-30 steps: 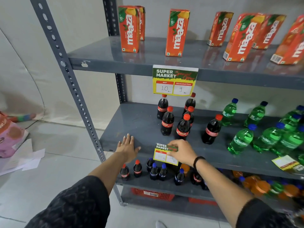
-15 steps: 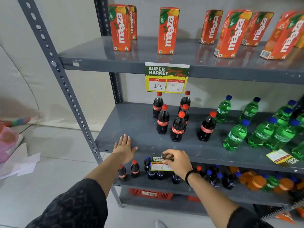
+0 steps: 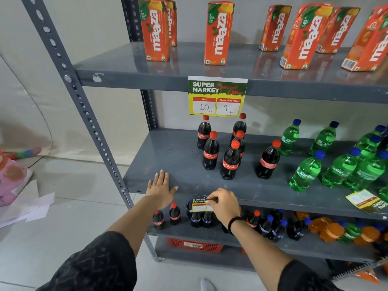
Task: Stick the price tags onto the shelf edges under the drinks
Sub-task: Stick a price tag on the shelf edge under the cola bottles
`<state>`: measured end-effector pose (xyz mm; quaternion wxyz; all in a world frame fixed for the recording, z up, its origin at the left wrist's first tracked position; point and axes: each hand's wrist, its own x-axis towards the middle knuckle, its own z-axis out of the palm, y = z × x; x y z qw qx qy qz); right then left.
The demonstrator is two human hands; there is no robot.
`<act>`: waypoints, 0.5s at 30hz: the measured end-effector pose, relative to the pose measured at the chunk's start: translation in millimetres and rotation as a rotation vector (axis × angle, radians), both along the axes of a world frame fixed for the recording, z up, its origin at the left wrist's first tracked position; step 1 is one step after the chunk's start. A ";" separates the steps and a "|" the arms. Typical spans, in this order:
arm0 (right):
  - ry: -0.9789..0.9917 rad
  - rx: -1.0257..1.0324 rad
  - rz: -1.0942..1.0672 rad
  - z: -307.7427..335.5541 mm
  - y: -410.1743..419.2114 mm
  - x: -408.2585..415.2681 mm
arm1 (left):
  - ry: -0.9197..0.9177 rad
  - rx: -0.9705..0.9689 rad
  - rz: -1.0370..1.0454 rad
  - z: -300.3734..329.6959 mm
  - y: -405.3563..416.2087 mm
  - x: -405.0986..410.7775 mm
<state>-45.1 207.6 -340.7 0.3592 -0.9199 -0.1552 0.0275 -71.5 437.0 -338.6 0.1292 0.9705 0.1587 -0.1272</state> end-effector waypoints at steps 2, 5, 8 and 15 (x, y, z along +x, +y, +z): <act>0.003 0.017 -0.025 0.0 1.5 0.4 | -0.002 0.002 0.000 -0.5 0.2 0.2; 0.025 0.022 -0.059 1.3 4.5 1.0 | -0.009 0.004 -0.001 -1.7 0.9 -0.2; 0.037 0.018 -0.082 1.3 5.9 2.0 | -0.017 -0.006 -0.001 -2.8 1.4 -0.8; 0.048 0.006 -0.105 3.1 7.1 2.5 | -0.032 -0.024 -0.003 -5.0 2.9 -1.5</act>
